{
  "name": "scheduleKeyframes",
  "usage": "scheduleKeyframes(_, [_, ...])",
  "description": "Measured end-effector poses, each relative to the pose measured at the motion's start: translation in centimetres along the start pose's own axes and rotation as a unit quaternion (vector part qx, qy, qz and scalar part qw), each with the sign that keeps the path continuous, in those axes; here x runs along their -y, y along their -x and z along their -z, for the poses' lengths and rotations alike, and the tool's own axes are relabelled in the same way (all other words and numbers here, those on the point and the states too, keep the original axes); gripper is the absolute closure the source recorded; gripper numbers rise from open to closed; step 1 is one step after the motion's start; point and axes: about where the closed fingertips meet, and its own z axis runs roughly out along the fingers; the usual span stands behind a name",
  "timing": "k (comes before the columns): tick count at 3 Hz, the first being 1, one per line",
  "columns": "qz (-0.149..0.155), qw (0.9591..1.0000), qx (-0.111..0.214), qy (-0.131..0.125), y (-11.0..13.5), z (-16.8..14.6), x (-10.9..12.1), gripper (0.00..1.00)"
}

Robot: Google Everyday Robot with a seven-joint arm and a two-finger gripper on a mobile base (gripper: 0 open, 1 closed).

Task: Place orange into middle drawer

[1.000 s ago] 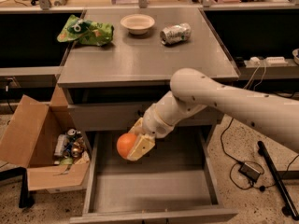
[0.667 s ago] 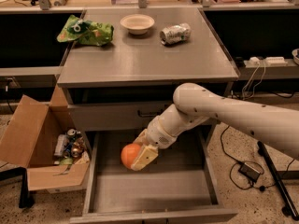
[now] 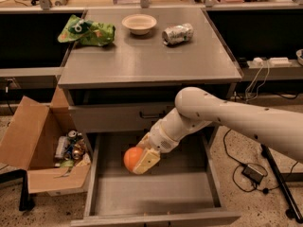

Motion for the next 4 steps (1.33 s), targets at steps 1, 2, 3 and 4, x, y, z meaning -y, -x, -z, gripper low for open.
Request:
scheduleKeyframes(1, [-0.048, 0.9985, -0.006, -0.023, -3.6, -1.5, 1.7, 1.00])
scheduleKeyframes(2, [-0.114, 0.9924, -0.008, -0.046, -8.8, -4.8, 4.8, 1.00])
scheduleKeyframes(3, [-0.151, 0.9872, -0.015, -0.051, -11.6, -6.9, 6.5, 1.00])
scheduleKeyframes(4, [-0.186, 0.9810, -0.035, -0.043, -14.8, -9.5, 7.7, 1.00])
